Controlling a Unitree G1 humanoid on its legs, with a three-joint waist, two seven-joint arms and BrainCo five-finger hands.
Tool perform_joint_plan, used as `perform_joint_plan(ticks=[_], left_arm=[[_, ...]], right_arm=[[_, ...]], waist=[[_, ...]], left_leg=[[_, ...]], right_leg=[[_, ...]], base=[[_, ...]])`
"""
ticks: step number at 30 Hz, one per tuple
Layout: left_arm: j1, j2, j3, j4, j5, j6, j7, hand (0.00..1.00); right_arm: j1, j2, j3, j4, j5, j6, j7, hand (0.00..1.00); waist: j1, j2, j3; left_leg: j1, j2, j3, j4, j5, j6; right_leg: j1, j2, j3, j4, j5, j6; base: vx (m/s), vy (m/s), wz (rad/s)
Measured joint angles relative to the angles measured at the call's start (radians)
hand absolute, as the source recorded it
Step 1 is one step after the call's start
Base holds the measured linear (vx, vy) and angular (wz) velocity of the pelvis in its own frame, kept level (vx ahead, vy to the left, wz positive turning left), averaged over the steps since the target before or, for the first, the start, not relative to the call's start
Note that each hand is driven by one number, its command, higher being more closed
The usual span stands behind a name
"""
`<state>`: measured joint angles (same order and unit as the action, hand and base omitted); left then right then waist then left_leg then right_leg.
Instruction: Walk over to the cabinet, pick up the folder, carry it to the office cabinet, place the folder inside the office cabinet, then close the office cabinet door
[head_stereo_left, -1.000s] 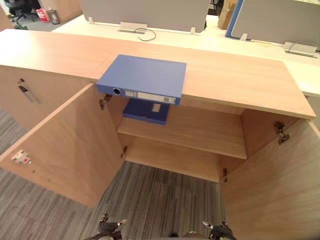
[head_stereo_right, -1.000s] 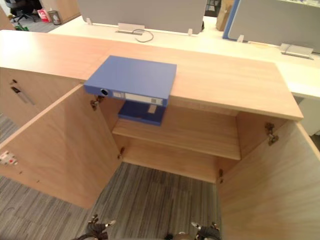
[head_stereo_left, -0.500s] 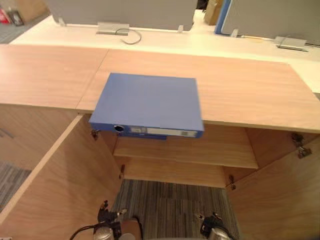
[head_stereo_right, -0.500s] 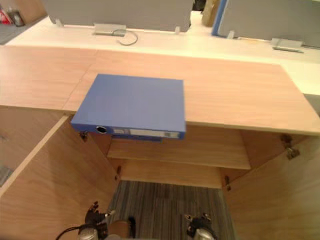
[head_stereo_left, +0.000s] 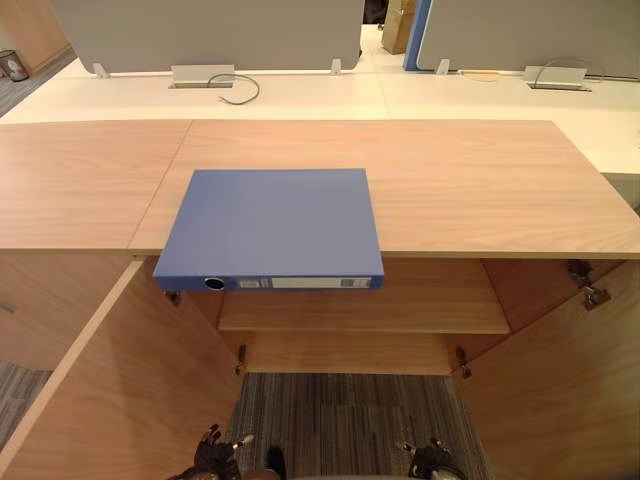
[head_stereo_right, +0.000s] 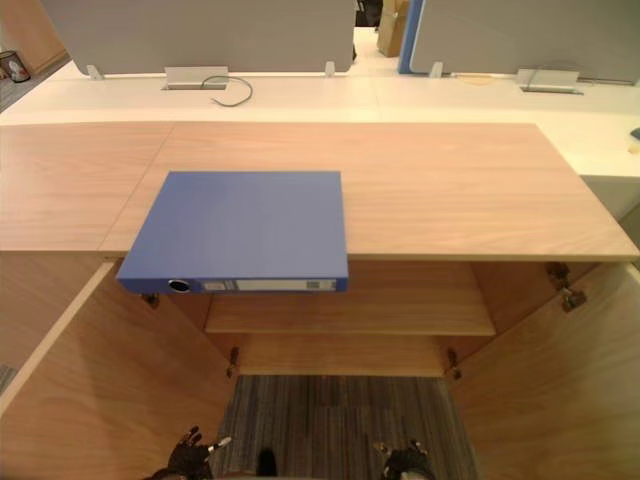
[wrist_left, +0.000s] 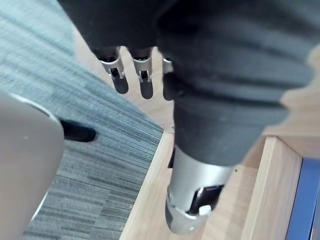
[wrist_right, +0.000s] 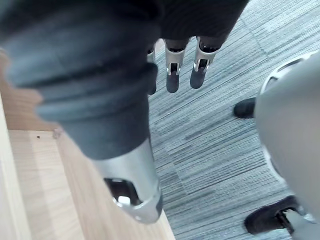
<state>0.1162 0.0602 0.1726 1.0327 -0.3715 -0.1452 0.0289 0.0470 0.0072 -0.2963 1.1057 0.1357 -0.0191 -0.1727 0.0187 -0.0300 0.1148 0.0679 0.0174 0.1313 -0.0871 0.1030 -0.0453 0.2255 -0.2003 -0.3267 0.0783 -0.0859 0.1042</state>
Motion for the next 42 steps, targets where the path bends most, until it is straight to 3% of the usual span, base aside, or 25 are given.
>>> perform_joint_plan(ticks=[3, 7, 13, 21, 24, 25, 26, 28, 29, 31, 34, 38, 42], left_arm=[[0.053, 0.013, -0.07, -0.094, -0.192, 0.009, -0.021, 0.0], [0.22, -0.015, -0.187, -0.515, -0.465, 0.008, -0.037, 0.0], [0.311, -0.028, -0.235, -0.838, -0.502, 0.009, -0.019, 0.0], [0.318, -0.002, -0.25, -1.267, -0.295, 0.006, -0.006, 0.0], [0.292, -0.081, -0.193, -1.403, -0.133, -0.02, 0.092, 0.0], [0.282, -0.116, -0.171, -1.434, -0.04, -0.025, 0.18, 0.0], [0.282, -0.114, -0.162, -1.447, 0.016, -0.026, 0.225, 0.0], [0.284, -0.12, -0.138, -1.476, 0.24, -0.026, 0.399, 0.0], [0.284, -0.12, -0.138, -1.479, 0.261, -0.027, 0.414, 0.0], [0.288, -0.121, -0.143, -1.509, 0.399, -0.026, 0.516, 0.0], [0.276, -0.115, -0.194, -1.523, 0.583, -0.025, 0.602, 0.0], [0.225, -0.073, -0.296, -1.522, 0.762, -0.017, 0.652, 0.0], [0.165, -0.012, -0.372, -1.521, 0.954, -0.003, 0.664, 0.0]], right_arm=[[0.004, -0.003, -0.006, -0.002, 0.0, 0.0, 0.018, 0.0], [0.005, -0.014, 0.061, -0.01, -0.001, 0.013, 0.026, 0.0], [0.01, -0.022, 0.148, -0.04, -0.04, 0.034, 0.024, 0.0], [0.011, -0.003, 0.177, -0.045, -0.078, 0.039, 0.025, 0.0], [0.02, 0.012, 0.167, -0.044, -0.078, 0.035, 0.022, 0.0], [0.028, 0.014, 0.167, -0.052, -0.077, 0.033, 0.011, 0.0], [0.03, 0.016, 0.167, -0.052, -0.075, 0.03, 0.004, 0.0], [0.042, 0.027, 0.169, -0.055, -0.066, 0.019, -0.029, 0.0], [0.044, 0.029, 0.17, -0.056, -0.064, 0.018, -0.032, 0.0], [0.051, 0.048, 0.178, -0.08, -0.036, 0.014, -0.049, 0.0], [0.05, 0.06, 0.215, -0.092, -0.036, -0.004, -0.056, 0.0], [0.03, 0.059, 0.221, -0.059, -0.035, -0.009, -0.069, 0.0], [-0.005, 0.047, 0.217, 0.008, -0.039, -0.012, -0.077, 0.0]], waist=[[-0.004, 0.0, -0.002], [0.001, -0.003, -0.003], [0.018, -0.008, -0.006], [0.047, -0.035, -0.04], [0.058, -0.047, -0.047], [0.059, -0.048, -0.048], [0.061, -0.05, -0.049], [0.08, -0.062, -0.054], [0.081, -0.063, -0.054], [0.087, -0.066, -0.055], [0.087, -0.062, -0.06], [0.084, -0.061, -0.064], [0.072, -0.036, -0.086]], left_leg=[[-0.001, -0.013, -0.004, -0.005, 0.003, 0.005], [-0.023, -0.044, -0.039, -0.007, 0.005, 0.007], [-0.035, -0.063, -0.075, -0.007, 0.025, 0.013], [-0.068, -0.061, -0.117, 0.0, 0.039, 0.017], [-0.066, -0.045, -0.135, 0.0, 0.039, 0.017], [-0.065, -0.04, -0.143, 0.0, 0.039, 0.017], [-0.064, -0.039, -0.145, 0.0, 0.039, 0.017], [-0.059, -0.039, -0.147, -0.001, 0.039, 0.018], [-0.059, -0.04, -0.147, -0.001, 0.038, 0.018], [-0.048, -0.039, -0.146, -0.002, 0.031, 0.018], [-0.049, -0.04, -0.142, -0.006, 0.027, 0.026], [-0.076, -0.047, -0.14, -0.006, 0.037, 0.011], [-0.085, -0.021, -0.143, -0.006, 0.066, -0.007]], right_leg=[[0.0, -0.016, -0.002, -0.003, -0.001, 0.0], [-0.003, -0.039, -0.026, -0.013, -0.016, 0.014], [0.008, -0.046, -0.056, -0.025, -0.06, 0.039], [0.004, -0.039, -0.082, -0.02, -0.051, 0.052], [0.003, -0.024, -0.082, 0.001, -0.026, 0.048], [0.002, -0.021, -0.082, 0.013, -0.019, 0.04], [0.002, -0.022, -0.082, 0.017, -0.016, 0.039], [0.002, -0.027, -0.082, 0.028, -0.011, 0.039], [0.002, -0.027, -0.082, 0.03, -0.011, 0.039], [0.006, -0.028, -0.082, 0.037, -0.011, 0.039], [0.005, -0.025, -0.085, 0.031, -0.012, 0.038], [-0.009, -0.025, -0.08, -0.005, -0.051, 0.016], [-0.034, 0.005, -0.054, -0.009, -0.06, 0.02]], base=[[-0.07, 0.031, 0.01], [-0.09, 0.035, 0.14], [-0.05, 0.0, 0.13], [0.04, 0.007, 0.19], [0.02, 0.031, 0.15], [0.01, 0.047, 0.16], [0.0, 0.052, 0.15], [-0.01, 0.049, 0.05], [-0.02, 0.032, -0.01], [-0.03, 0.019, -0.06], [-0.06, 0.007, -0.08], [-0.08, -0.011, -0.09], [-0.04, -0.027, -0.16]])
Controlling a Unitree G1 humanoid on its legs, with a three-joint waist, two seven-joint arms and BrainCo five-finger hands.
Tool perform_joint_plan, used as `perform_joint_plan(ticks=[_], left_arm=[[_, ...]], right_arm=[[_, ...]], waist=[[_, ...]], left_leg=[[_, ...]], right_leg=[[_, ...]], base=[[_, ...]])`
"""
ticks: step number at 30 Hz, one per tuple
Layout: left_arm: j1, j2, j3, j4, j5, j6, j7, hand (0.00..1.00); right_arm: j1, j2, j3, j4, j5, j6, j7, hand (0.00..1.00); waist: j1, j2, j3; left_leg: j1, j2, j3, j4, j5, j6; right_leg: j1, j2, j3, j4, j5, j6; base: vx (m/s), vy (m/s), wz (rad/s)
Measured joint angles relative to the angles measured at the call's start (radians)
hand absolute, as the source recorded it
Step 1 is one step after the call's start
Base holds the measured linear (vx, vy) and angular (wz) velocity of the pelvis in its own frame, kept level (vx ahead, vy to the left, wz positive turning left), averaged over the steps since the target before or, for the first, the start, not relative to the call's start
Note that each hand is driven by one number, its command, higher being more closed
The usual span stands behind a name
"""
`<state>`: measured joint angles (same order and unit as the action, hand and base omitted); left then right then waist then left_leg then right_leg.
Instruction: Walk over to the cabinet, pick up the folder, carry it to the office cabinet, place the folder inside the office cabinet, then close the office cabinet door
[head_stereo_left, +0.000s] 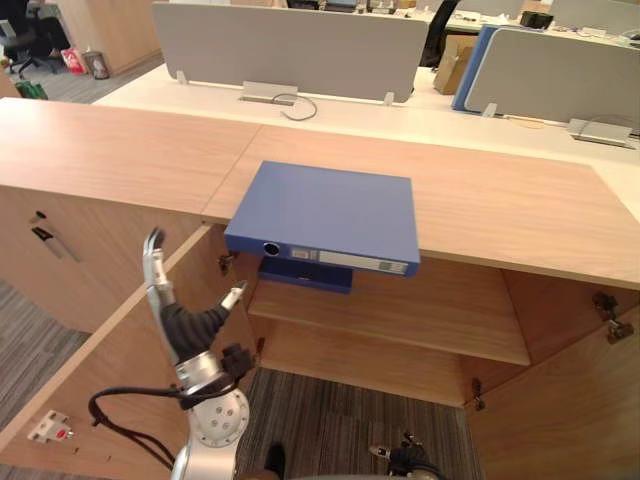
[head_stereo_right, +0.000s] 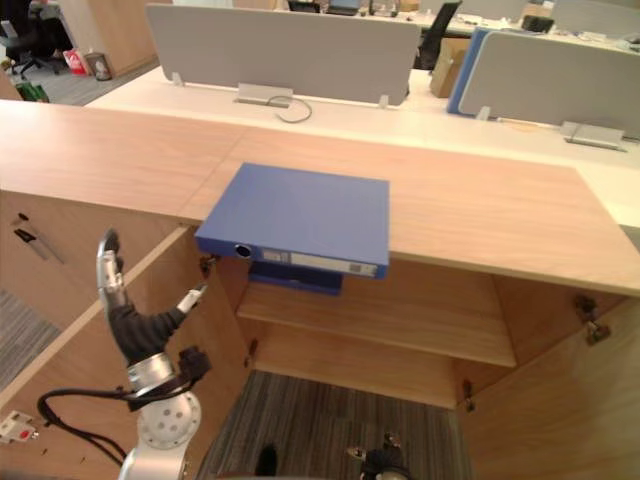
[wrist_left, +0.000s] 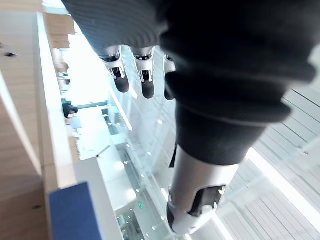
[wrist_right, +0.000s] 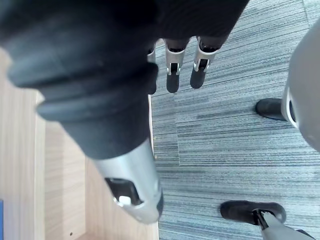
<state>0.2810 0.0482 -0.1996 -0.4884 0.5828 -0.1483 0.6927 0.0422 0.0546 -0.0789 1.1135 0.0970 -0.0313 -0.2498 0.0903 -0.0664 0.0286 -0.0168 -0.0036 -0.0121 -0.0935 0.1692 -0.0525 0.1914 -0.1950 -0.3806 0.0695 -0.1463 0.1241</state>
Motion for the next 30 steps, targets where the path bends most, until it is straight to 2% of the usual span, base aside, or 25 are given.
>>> perform_joint_plan(ticks=[3, 5, 7, 14, 21, 30], left_arm=[[-0.045, 0.038, -0.03, 0.029, 0.09, 0.002, 0.001, 0.0], [-0.094, 0.098, -0.052, 0.111, 0.14, 0.0, -0.006, 0.0], [-0.126, 0.174, -0.076, 0.199, 0.194, 0.0, -0.028, 0.0], [-0.197, 0.366, -0.1, 0.301, 0.323, -0.021, -0.07, 0.0], [-0.247, 0.495, -0.121, 0.302, 0.365, -0.055, -0.096, 0.0], [-0.311, 0.593, -0.156, 0.323, 0.392, -0.068, -0.113, 0.0]], right_arm=[[-0.012, -0.007, -0.002, 0.033, -0.001, -0.001, -0.001, 0.0], [-0.021, -0.015, -0.003, 0.037, -0.006, 0.001, -0.001, 0.0], [-0.03, -0.023, -0.003, 0.041, -0.022, 0.002, 0.0, 0.0], [-0.047, -0.04, -0.001, 0.069, -0.044, 0.002, 0.012, 0.0], [-0.047, -0.052, -0.005, 0.077, -0.08, 0.002, 0.029, 0.0], [-0.054, -0.062, -0.01, 0.078, -0.081, 0.002, 0.031, 0.0]], waist=[[-0.002, -0.002, -0.014], [-0.003, 0.002, -0.018], [-0.023, 0.005, -0.019], [-0.045, 0.007, -0.018], [-0.054, 0.008, -0.017], [-0.076, 0.018, -0.009]], left_leg=[[-0.003, 0.015, 0.0, 0.0, 0.007, -0.002], [-0.002, 0.017, -0.001, 0.0, 0.007, -0.003], [-0.002, 0.017, 0.001, 0.0, 0.006, -0.004], [0.008, 0.02, 0.022, 0.0, -0.006, -0.008], [0.021, 0.017, 0.027, 0.0, -0.018, -0.008], [0.037, 0.013, 0.03, 0.0, -0.028, -0.011]], right_leg=[[-0.001, 0.017, 0.004, -0.01, 0.007, 0.0], [0.002, 0.023, 0.003, -0.013, 0.007, -0.001], [0.002, 0.023, 0.006, -0.019, 0.006, -0.004], [0.003, 0.024, 0.029, -0.036, 0.011, -0.014], [0.019, 0.022, 0.033, -0.051, 0.01, -0.017], [0.04, 0.02, 0.034, -0.067, 0.01, -0.018]], base=[[0.04, -0.052, -0.04], [0.04, -0.038, -0.01], [0.03, -0.004, -0.04], [0.02, 0.006, -0.1], [0.01, 0.005, -0.03], [0.0, 0.003, -0.01]])
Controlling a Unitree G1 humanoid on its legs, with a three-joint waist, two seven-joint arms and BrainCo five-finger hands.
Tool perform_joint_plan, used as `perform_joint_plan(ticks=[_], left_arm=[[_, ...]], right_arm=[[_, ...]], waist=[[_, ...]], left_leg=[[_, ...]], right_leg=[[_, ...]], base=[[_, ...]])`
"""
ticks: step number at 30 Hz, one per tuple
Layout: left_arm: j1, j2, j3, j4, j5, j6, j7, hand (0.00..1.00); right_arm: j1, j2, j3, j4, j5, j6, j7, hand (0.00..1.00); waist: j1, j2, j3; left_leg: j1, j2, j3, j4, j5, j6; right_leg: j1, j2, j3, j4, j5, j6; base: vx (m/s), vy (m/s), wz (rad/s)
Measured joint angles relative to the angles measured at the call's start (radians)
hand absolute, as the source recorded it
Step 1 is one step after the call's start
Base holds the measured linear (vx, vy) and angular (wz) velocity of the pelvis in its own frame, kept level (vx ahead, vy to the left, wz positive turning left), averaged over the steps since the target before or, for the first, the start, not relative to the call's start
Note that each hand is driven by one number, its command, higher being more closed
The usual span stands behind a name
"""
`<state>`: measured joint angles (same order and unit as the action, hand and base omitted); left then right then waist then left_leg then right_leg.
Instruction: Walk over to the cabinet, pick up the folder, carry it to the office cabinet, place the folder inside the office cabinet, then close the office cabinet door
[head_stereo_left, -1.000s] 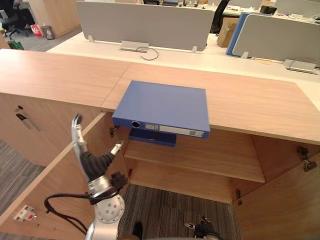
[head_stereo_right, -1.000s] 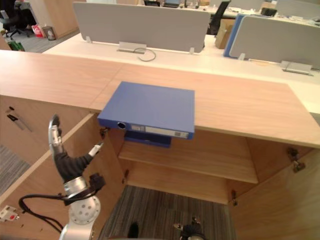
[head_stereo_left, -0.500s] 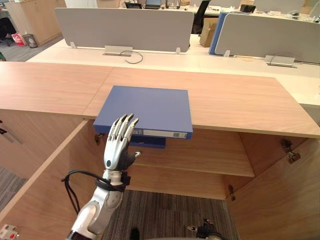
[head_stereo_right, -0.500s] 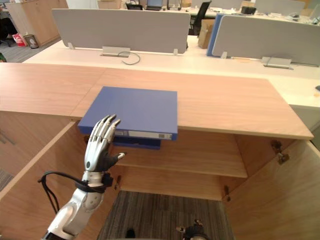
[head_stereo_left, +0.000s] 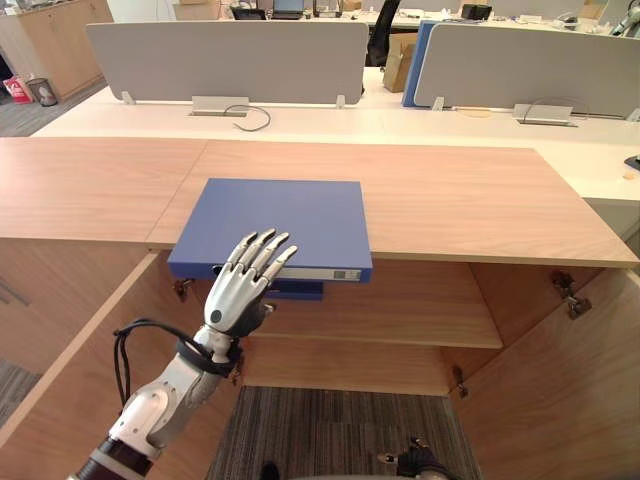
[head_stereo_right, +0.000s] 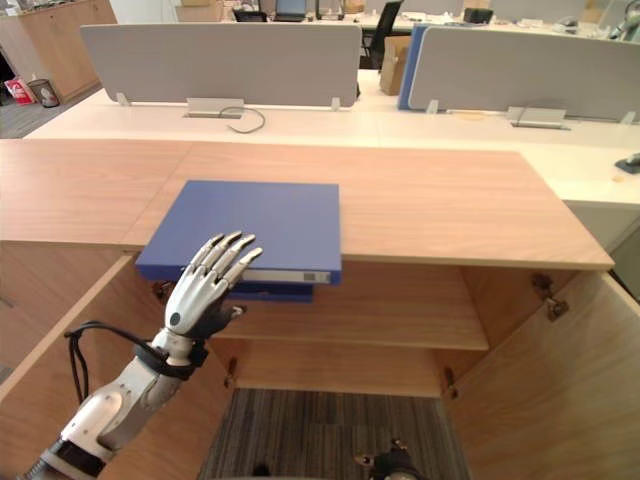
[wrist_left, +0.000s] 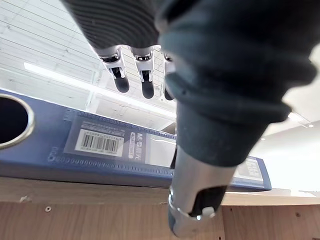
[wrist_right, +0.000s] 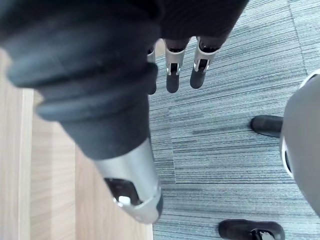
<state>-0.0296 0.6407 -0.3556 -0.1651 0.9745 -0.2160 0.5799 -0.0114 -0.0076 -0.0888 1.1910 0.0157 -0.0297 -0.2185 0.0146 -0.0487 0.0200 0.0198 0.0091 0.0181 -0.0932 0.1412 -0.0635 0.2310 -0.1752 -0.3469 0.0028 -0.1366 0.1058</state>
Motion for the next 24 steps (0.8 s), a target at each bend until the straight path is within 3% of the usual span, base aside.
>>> perform_joint_plan(ticks=[8, 17, 18, 20, 24], left_arm=[[-0.051, 0.037, -0.009, 0.022, 0.014, 0.001, -0.001, 0.0], [-0.115, 0.036, -0.02, 0.224, 0.043, 0.028, -0.028, 0.0], [-0.125, 0.033, -0.019, 0.243, 0.045, 0.034, -0.03, 1.0], [-0.154, 0.023, -0.016, 0.3, 0.047, 0.047, -0.032, 1.0], [-0.222, -0.08, 0.077, 0.383, 0.006, 0.091, -0.038, 1.0]], right_arm=[[0.0, -0.01, -0.028, 0.0, -0.004, 0.0, 0.001, 0.0], [0.004, -0.013, -0.045, 0.0, -0.036, 0.0, 0.006, 0.0], [0.005, -0.013, -0.045, 0.0, -0.036, 0.0, 0.007, 0.0], [0.005, -0.013, -0.047, 0.0, -0.036, 0.0, 0.009, 0.0], [0.005, -0.014, -0.052, -0.001, -0.036, 0.001, 0.012, 0.0]], waist=[[-0.01, 0.002, 0.002], [-0.021, 0.002, 0.002], [-0.021, 0.002, 0.002], [-0.023, 0.002, 0.002], [-0.025, -0.001, 0.001]], left_leg=[[0.002, -0.001, 0.005, 0.0, -0.004, -0.002], [0.032, 0.001, 0.026, 0.0, -0.017, 0.0], [0.033, 0.001, 0.026, 0.0, -0.017, 0.0], [0.033, 0.001, 0.026, 0.0, -0.018, -0.001], [0.034, 0.0, 0.027, 0.0, -0.019, -0.001]], right_leg=[[0.003, 0.0, 0.003, -0.005, 0.004, -0.002], [0.024, -0.002, 0.022, -0.014, 0.003, -0.012], [0.025, -0.002, 0.022, -0.015, 0.003, -0.012], [0.026, -0.002, 0.022, -0.015, 0.003, -0.012], [0.027, -0.002, 0.023, -0.014, 0.003, -0.012]], base=[[0.0, 0.0, 0.0], [-0.01, 0.017, -0.07], [0.0, 0.0, 0.0], [0.0, 0.0, 0.0], [0.0, 0.025, 0.0]])
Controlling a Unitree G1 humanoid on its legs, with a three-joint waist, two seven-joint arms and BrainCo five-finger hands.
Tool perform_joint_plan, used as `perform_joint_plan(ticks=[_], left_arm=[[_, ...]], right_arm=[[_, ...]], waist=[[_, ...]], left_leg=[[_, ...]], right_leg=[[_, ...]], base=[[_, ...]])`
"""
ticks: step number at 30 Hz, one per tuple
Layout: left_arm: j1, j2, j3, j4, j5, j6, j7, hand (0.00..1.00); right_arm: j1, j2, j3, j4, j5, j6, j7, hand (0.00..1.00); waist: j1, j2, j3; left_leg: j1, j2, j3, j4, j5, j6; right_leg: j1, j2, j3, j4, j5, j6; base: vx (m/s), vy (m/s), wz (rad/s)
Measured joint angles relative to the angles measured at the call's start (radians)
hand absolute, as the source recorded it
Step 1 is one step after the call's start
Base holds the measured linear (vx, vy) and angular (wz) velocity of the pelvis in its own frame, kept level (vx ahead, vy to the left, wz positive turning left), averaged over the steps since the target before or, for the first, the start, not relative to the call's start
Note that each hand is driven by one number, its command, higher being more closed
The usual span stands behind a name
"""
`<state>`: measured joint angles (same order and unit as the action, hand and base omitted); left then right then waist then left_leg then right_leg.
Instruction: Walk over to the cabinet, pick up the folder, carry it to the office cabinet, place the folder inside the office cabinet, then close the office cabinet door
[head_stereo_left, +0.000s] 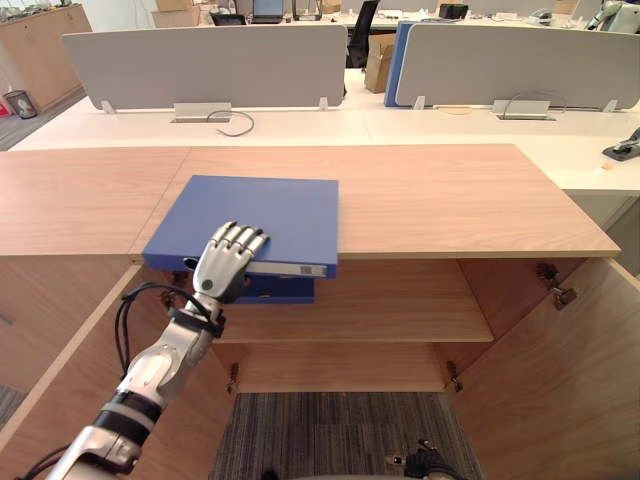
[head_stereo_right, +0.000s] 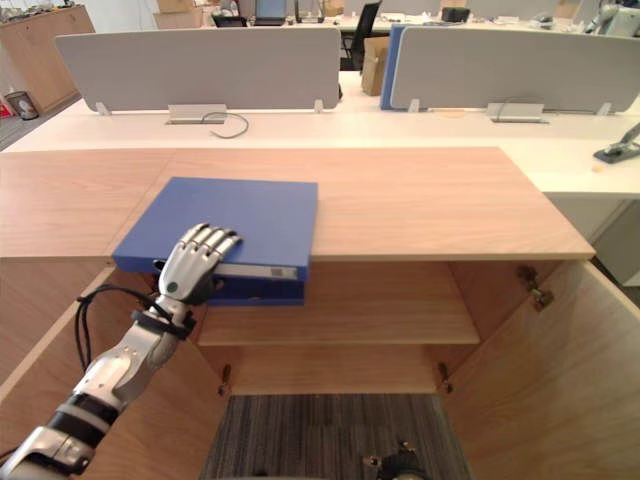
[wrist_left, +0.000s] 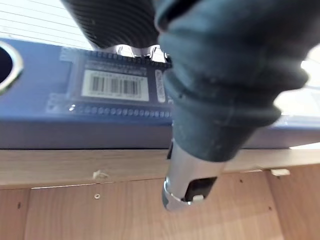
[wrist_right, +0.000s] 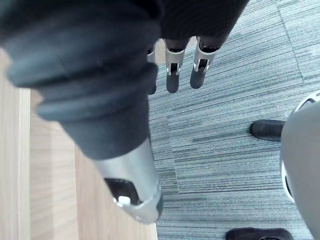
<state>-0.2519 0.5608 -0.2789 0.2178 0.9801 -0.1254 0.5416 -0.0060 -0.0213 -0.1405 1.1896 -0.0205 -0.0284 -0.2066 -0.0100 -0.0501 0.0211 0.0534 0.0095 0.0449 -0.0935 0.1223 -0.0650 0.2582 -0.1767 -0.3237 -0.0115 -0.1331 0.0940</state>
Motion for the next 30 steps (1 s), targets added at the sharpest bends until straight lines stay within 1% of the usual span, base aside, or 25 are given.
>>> perform_joint_plan(ticks=[2, 4, 13, 15, 17, 18, 20, 21, 22, 23, 24, 25, 26, 27, 28, 29, 30], left_arm=[[-0.014, -0.029, 0.038, 0.028, -0.015, 0.015, -0.008, 1.0], [-0.001, -0.055, 0.075, 0.034, -0.058, 0.023, -0.011, 1.0], [0.072, -0.106, 0.155, -0.011, -0.042, 0.02, -0.011, 1.0], [0.1, -0.127, 0.176, -0.052, -0.038, 0.021, -0.012, 1.0], [0.157, -0.163, 0.183, -0.145, -0.039, 0.029, -0.023, 1.0], [0.178, -0.17, 0.181, -0.177, -0.039, 0.03, -0.027, 1.0], [0.27, -0.191, 0.146, -0.314, -0.051, 0.017, -0.038, 1.0], [0.291, -0.193, 0.131, -0.352, -0.064, 0.008, -0.042, 1.0], [0.338, -0.2, 0.091, -0.433, -0.111, -0.03, -0.052, 1.0], [0.355, -0.204, 0.073, -0.463, -0.131, -0.045, -0.058, 1.0], [0.383, -0.207, 0.031, -0.52, -0.187, -0.076, -0.077, 1.0], [0.398, -0.206, 0.014, -0.545, -0.218, -0.091, -0.091, 1.0], [0.417, -0.206, -0.023, -0.595, -0.285, -0.126, -0.121, 1.0], [0.429, -0.211, -0.039, -0.625, -0.342, -0.15, -0.157, 1.0], [0.447, -0.222, -0.057, -0.667, -0.446, -0.185, -0.208, 1.0], [0.453, -0.227, -0.059, -0.679, -0.491, -0.194, -0.222, 1.0], [0.463, -0.23, -0.056, -0.695, -0.561, -0.203, -0.239, 1.0]], right_arm=[[0.001, 0.001, -0.024, 0.0, 0.0, 0.001, 0.002, 0.0], [0.006, -0.006, -0.034, 0.0, 0.001, 0.008, 0.006, 0.0], [0.029, -0.008, -0.048, -0.012, -0.001, 0.009, 0.01, 0.0], [0.038, -0.006, -0.069, -0.015, 0.0, 0.01, 0.01, 0.0], [0.041, -0.008, -0.072, -0.017, -0.001, 0.01, 0.009, 0.0], [0.042, -0.008, -0.072, -0.017, -0.001, 0.01, 0.009, 0.0], [0.046, -0.008, -0.071, -0.017, 0.0, 0.011, 0.009, 0.0], [0.048, -0.008, -0.071, -0.017, 0.0, 0.011, 0.009, 0.0], [0.051, -0.008, -0.071, -0.017, -0.001, 0.013, 0.008, 0.0], [0.051, -0.008, -0.07, -0.016, -0.001, 0.015, 0.008, 0.0], [0.053, -0.007, -0.064, -0.016, -0.001, 0.02, 0.008, 0.0], [0.055, -0.007, -0.063, -0.016, -0.001, 0.022, 0.008, 0.0], [0.055, -0.007, -0.062, -0.016, 0.0, 0.026, 0.008, 0.0], [0.055, -0.007, -0.062, -0.016, 0.0, 0.027, 0.008, 0.0], [0.055, -0.007, -0.063, -0.016, 0.0, 0.027, 0.008, 0.0], [0.055, -0.008, -0.063, -0.015, 0.0, 0.028, 0.008, 0.0], [0.055, -0.008, -0.063, -0.015, 0.0, 0.028, 0.008, 0.0]], waist=[[-0.005, 0.0, 0.0], [-0.008, -0.002, 0.001], [-0.011, -0.003, -0.004], [-0.012, -0.003, -0.004], [-0.013, -0.003, -0.004], [-0.013, -0.003, -0.005], [-0.01, -0.004, -0.008], [-0.008, -0.005, -0.009], [-0.001, -0.007, -0.012], [0.001, -0.008, -0.013], [0.002, -0.009, -0.017], [0.002, -0.008, -0.018], [0.003, -0.007, -0.019], [0.002, -0.006, -0.02], [0.001, -0.006, -0.02], [0.001, -0.006, -0.02], [0.001, -0.007, -0.02]], left_leg=[[0.0, 0.0, 0.001, 0.0, -0.001, 0.0], [0.001, 0.0, 0.004, 0.0, -0.003, -0.001], [0.023, 0.003, 0.032, 0.0, -0.017, -0.003], [0.023, 0.002, 0.033, 0.0, -0.019, -0.002], [0.023, -0.001, 0.033, 0.0, -0.022, -0.001], [0.023, -0.002, 0.033, 0.0, -0.023, 0.0], [0.023, -0.004, 0.033, 0.0, -0.027, -0.001], [0.023, -0.005, 0.032, 0.0, -0.027, -0.001], [0.022, -0.005, 0.027, 0.0, -0.028, -0.001], [0.022, -0.005, 0.024, 0.0, -0.028, -0.001], [0.023, -0.005, 0.019, 0.0, -0.028, -0.001], [0.023, -0.004, 0.017, 0.0, -0.028, -0.001], [0.023, -0.004, 0.015, 0.0, -0.027, -0.001], [0.024, -0.003, 0.015, 0.0, -0.027, -0.001], [0.025, -0.003, 0.016, 0.0, -0.026, -0.001], [0.025, -0.003, 0.016, 0.0, -0.026, -0.001], [0.026, -0.002, 0.016, -0.001, -0.025, -0.001]], right_leg=[[0.0, 0.0, 0.001, -0.001, 0.001, 0.001], [0.0, 0.0, 0.005, -0.003, 0.002, 0.003], [0.009, -0.003, 0.031, -0.008, 0.001, 0.0], [0.009, -0.004, 0.031, -0.009, 0.001, 0.0], [0.009, -0.006, 0.03, -0.009, 0.0, -0.001], [0.009, -0.007, 0.03, -0.009, 0.0, -0.002], [0.009, -0.009, 0.029, -0.008, -0.003, -0.007], [0.009, -0.009, 0.028, -0.007, -0.004, -0.009], [0.009, -0.009, 0.026, -0.001, -0.007, -0.014], [0.009, -0.009, 0.025, 0.003, -0.009, -0.018], [0.009, -0.008, 0.024, 0.009, -0.012, -0.023], [0.009, -0.008, 0.023, 0.012, -0.012, -0.023], [0.009, -0.007, 0.023, 0.015, -0.012, -0.023], [0.009, -0.007, 0.023, 0.016, -0.013, -0.023], [0.008, -0.007, 0.023, 0.017, -0.013, -0.023], [0.009, -0.007, 0.023, 0.017, -0.013, -0.023], [0.009, -0.007, 0.023, 0.018, -0.013, -0.023]], base=[[0.0, 0.031, -0.02], [0.0, 0.018, -0.02], [-0.01, 0.026, -0.09], [-0.01, 0.036, -0.01], [0.0, 0.042, 0.0], [0.01, 0.048, 0.01], [0.01, 0.044, 0.02], [0.01, 0.036, 0.07], [0.01, 0.034, 0.1], [0.01, 0.034, 0.14], [0.0, 0.02, 0.11], [-0.01, 0.034, 0.09], [-0.02, 0.033, 0.02], [-0.04, 0.047, -0.01], [-0.04, 0.034, -0.03], [-0.05, 0.032, -0.03], [-0.05, 0.024, -0.02]])
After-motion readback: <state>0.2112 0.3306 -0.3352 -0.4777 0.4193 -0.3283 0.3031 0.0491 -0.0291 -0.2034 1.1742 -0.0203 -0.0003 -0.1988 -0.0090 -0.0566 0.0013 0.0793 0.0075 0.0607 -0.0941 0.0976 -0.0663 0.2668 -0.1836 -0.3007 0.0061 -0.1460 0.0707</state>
